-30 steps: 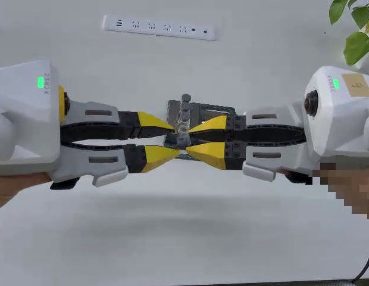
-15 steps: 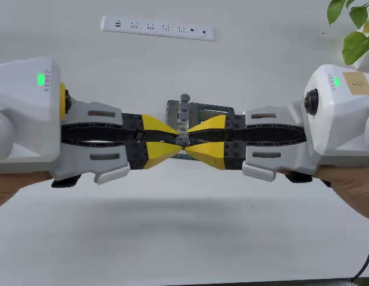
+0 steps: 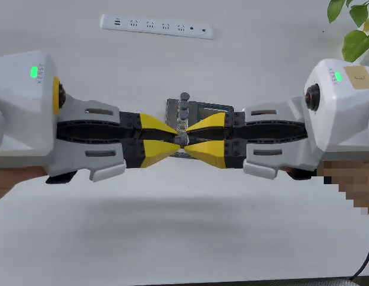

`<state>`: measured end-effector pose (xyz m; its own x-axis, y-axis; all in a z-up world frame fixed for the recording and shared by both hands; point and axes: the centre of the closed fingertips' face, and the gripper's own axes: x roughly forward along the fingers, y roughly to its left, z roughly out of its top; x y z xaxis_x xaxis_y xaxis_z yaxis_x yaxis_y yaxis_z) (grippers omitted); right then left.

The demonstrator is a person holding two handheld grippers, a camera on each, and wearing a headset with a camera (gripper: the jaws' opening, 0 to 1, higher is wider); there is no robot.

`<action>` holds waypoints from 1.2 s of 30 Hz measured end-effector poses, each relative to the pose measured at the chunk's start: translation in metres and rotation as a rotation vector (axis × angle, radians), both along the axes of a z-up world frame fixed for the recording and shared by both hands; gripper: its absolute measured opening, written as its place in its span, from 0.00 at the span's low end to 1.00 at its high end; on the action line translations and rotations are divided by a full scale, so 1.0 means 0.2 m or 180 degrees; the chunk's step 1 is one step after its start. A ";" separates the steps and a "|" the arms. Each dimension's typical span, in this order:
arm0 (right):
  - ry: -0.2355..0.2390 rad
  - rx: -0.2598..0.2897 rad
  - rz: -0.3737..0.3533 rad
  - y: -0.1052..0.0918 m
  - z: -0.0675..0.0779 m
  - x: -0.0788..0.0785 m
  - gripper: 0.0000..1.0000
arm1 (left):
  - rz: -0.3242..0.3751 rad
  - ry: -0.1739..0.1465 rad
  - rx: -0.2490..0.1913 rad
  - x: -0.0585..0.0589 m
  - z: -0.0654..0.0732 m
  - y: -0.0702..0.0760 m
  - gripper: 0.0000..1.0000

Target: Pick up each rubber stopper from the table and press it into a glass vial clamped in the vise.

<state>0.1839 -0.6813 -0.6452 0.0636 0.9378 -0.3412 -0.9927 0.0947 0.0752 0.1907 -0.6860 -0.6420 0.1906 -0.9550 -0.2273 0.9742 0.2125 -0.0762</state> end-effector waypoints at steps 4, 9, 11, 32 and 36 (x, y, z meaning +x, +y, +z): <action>-0.0051 -0.0025 0.0046 0.00 0.00 -0.01 0.07 | -0.0015 0.0038 -0.0014 0.00 0.00 0.00 0.04; -0.0084 -0.0057 0.0085 0.00 0.00 -0.01 0.07 | -0.0038 0.0081 -0.0031 -0.01 0.00 0.00 0.04; -0.0095 -0.0062 0.0095 0.00 0.00 -0.01 0.07 | -0.0045 0.0086 -0.0040 -0.01 0.00 0.00 0.04; -0.0001 -0.0111 0.0011 0.02 -0.01 0.00 0.05 | -0.0016 0.0011 -0.0035 0.00 -0.01 0.01 0.04; 0.0023 -0.0130 -0.0016 0.02 -0.02 0.01 0.05 | 0.0009 -0.0005 -0.0037 0.00 -0.02 0.01 0.07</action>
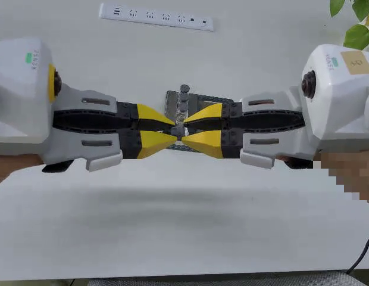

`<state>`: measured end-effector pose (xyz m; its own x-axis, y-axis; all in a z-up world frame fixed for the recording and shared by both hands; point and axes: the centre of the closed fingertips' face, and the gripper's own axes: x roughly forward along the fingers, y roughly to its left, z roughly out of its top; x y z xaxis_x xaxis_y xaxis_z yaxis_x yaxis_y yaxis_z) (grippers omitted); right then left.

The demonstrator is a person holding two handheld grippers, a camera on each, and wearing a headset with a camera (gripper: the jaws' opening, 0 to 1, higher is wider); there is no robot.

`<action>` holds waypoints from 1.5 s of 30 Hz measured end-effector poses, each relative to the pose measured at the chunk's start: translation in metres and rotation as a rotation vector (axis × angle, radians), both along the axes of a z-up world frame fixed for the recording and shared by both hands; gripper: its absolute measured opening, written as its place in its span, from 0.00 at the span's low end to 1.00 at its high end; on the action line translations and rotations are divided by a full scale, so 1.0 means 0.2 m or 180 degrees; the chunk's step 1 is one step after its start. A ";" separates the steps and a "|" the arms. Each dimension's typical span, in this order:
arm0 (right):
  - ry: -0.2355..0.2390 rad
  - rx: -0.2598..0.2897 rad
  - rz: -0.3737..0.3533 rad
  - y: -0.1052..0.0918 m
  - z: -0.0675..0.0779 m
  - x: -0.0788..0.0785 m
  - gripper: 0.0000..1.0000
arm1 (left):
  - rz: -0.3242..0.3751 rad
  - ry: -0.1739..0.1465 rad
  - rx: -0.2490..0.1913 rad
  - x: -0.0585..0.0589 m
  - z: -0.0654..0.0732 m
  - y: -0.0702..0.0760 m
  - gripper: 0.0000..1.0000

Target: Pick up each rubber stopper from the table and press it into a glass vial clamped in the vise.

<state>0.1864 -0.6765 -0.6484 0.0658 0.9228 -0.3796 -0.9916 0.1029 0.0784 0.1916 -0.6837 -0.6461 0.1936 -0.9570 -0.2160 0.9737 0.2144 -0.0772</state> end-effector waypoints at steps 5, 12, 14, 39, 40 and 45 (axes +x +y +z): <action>0.0020 -0.0097 -0.0024 -0.01 -0.02 0.03 0.05 | 0.0047 -0.0019 0.0050 0.01 -0.03 0.01 0.13; 0.0070 -0.0282 -0.0128 -0.06 -0.05 0.11 0.05 | 0.0190 -0.0031 0.0157 0.06 -0.09 0.07 0.24; 0.0067 -0.0351 -0.0173 -0.08 -0.06 0.13 0.05 | 0.0221 -0.0035 0.0169 0.07 -0.10 0.08 0.27; -0.0111 -0.2042 0.0164 -0.12 -0.33 0.49 0.05 | 0.0703 -0.0113 0.0256 0.23 -0.31 0.20 0.95; -0.0120 -0.2112 0.0255 -0.11 -0.35 0.49 0.05 | 0.0704 -0.0105 0.0253 0.23 -0.33 0.20 0.96; -0.0094 -0.2369 0.0435 -0.08 -0.43 0.49 0.05 | 0.0726 -0.0096 0.0230 0.23 -0.36 0.21 0.99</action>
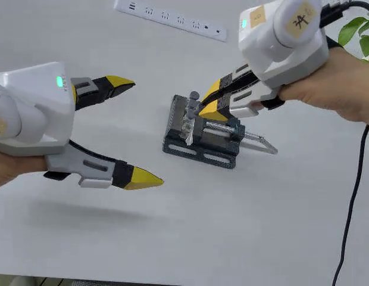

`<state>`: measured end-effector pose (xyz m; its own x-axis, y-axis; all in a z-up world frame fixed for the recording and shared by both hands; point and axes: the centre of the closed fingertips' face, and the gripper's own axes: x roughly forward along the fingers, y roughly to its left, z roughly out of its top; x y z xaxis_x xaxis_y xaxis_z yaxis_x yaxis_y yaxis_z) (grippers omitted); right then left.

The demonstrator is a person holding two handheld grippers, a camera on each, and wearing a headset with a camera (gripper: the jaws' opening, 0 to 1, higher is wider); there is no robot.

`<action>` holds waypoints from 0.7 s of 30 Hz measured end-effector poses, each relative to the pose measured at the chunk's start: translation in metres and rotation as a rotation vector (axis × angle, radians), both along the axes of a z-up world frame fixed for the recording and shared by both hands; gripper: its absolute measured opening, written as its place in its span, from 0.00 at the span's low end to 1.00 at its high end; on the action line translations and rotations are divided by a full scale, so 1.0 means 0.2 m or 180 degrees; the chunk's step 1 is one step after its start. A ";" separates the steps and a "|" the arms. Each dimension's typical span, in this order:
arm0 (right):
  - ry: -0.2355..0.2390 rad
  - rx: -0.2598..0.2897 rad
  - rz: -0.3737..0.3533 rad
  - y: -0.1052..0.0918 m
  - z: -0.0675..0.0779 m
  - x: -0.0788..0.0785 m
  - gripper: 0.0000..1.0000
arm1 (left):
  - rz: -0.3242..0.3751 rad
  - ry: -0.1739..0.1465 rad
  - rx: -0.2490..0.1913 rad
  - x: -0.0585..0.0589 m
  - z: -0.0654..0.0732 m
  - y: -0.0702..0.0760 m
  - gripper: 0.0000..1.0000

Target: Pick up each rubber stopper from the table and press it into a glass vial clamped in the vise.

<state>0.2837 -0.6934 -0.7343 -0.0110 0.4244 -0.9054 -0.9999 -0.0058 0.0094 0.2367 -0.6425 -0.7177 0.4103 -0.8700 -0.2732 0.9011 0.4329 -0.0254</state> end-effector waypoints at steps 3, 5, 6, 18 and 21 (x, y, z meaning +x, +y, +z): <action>-0.0016 -0.0162 0.0085 0.00 -0.04 0.01 0.05 | 0.0012 0.0007 0.0001 0.00 -0.01 0.00 0.99; 0.0023 -0.0227 0.0073 0.00 -0.07 0.00 0.05 | 0.0021 0.0003 -0.0019 0.00 -0.02 0.00 0.99; 0.0025 -0.0261 0.0089 0.00 -0.08 0.01 0.05 | 0.0027 0.0004 -0.0035 0.00 -0.02 0.01 0.99; 0.0101 -0.0540 0.0076 -0.02 -0.19 0.02 0.05 | 0.0071 0.0031 -0.0093 -0.02 -0.04 0.02 0.99; 0.0119 -0.0556 0.0093 -0.01 -0.20 0.02 0.05 | 0.0071 0.0045 -0.0107 -0.02 -0.04 0.02 0.99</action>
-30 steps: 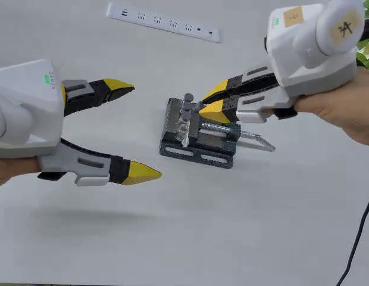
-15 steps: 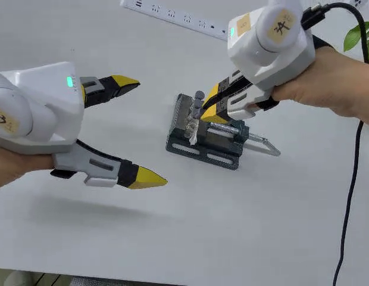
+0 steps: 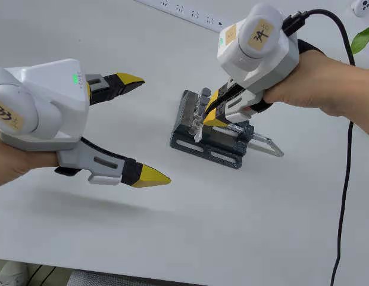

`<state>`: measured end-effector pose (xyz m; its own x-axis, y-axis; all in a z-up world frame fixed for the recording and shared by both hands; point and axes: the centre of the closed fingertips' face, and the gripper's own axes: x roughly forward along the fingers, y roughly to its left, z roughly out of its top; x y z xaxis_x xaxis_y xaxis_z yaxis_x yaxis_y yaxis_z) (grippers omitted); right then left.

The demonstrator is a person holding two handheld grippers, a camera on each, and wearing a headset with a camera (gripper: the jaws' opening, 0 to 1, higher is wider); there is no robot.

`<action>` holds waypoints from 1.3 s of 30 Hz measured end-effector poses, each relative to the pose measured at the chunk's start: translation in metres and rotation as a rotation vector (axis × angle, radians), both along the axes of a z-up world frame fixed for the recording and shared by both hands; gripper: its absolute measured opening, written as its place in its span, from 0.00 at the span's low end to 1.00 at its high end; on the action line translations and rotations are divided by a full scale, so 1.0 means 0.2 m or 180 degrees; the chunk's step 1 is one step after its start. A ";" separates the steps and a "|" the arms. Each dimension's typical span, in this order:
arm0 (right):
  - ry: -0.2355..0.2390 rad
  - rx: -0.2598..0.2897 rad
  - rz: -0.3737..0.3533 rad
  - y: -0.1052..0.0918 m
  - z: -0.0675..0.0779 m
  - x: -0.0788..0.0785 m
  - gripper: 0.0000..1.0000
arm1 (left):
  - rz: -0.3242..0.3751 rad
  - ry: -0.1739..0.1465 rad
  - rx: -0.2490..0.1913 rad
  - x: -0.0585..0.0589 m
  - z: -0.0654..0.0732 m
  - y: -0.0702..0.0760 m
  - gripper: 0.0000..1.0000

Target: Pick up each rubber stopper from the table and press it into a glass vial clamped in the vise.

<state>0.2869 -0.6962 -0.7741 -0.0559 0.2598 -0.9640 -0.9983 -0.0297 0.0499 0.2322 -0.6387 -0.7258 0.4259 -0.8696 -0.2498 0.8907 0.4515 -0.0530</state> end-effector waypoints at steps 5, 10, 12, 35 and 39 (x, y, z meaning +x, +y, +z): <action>-0.0002 -0.0058 0.0009 -0.01 -0.01 0.00 0.05 | 0.0005 0.0011 -0.0029 0.00 0.00 0.00 0.99; 0.0002 -0.0105 0.0041 -0.01 -0.02 0.00 0.05 | -0.0001 0.0022 -0.0050 0.00 0.00 -0.01 0.99; -0.0027 -0.0156 0.0075 -0.01 -0.02 0.01 0.05 | -0.0004 0.0023 -0.0049 0.00 0.00 0.00 0.98; 0.0001 -0.0428 0.0174 -0.01 -0.04 0.01 0.05 | 0.0022 0.0054 -0.0102 0.00 -0.01 -0.01 0.98; 0.0006 -0.0524 0.0165 0.00 -0.04 0.02 0.05 | 0.0033 0.0055 -0.0115 0.00 0.00 -0.01 0.98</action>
<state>0.2909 -0.6967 -0.7830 -0.0669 0.0952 -0.9932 -0.9956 -0.0724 0.0601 0.2320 -0.6401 -0.7263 0.4308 -0.8738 -0.2256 0.8848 0.4582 -0.0848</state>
